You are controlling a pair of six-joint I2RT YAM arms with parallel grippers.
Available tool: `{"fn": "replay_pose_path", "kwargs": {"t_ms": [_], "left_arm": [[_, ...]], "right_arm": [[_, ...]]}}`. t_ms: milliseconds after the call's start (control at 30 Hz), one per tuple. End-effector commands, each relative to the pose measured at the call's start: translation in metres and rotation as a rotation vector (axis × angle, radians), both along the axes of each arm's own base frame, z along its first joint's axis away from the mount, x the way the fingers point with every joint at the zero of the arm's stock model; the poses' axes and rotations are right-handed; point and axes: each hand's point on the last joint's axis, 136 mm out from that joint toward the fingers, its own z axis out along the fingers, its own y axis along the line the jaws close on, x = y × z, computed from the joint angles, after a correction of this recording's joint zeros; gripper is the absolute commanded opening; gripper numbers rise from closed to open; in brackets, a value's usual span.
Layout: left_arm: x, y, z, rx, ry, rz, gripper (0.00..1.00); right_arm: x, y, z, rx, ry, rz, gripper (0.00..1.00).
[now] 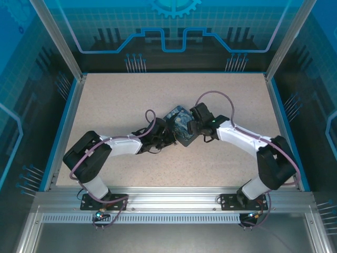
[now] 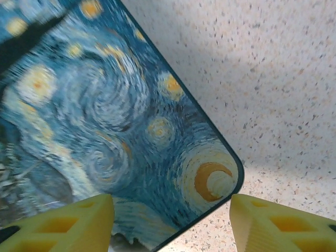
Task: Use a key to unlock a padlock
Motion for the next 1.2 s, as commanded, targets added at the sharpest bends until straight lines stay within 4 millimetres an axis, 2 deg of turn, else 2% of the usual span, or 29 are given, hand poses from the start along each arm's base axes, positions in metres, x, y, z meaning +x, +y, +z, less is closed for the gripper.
{"fn": "replay_pose_path", "kwargs": {"t_ms": [0,133,400,500,600,800,967,1067,1167], "left_arm": [[-0.019,0.024,-0.042,0.155,0.109,-0.008,0.13],[-0.015,0.019,-0.039,0.144,0.091,-0.017,0.21],[-0.008,0.009,-0.031,0.111,0.056,-0.036,0.27],[-0.008,0.010,-0.023,0.108,0.033,-0.035,0.30],[-0.009,0.016,-0.013,0.121,0.008,-0.030,0.37],[-0.008,0.033,0.018,0.138,-0.062,-0.008,0.54],[-0.001,0.055,0.053,0.142,-0.136,0.017,0.64],[0.009,0.082,0.075,0.142,-0.180,0.068,0.73],[0.023,0.114,0.093,0.125,-0.210,0.127,0.80]], "right_arm": [[0.001,-0.008,-0.003,-0.044,0.041,-0.040,0.61],[-0.002,-0.008,-0.014,-0.074,0.078,-0.034,0.63],[-0.006,-0.008,-0.023,-0.109,0.103,-0.026,0.65],[-0.005,-0.008,-0.022,-0.106,0.097,-0.023,0.65],[-0.003,-0.005,-0.020,-0.091,0.084,-0.010,0.66],[0.003,0.003,-0.004,-0.032,0.030,0.020,0.70],[0.009,0.008,0.031,0.014,-0.059,0.065,0.77],[0.003,0.003,0.048,0.041,-0.086,0.067,0.85],[-0.009,0.001,0.046,0.136,-0.046,0.054,0.95]]}}
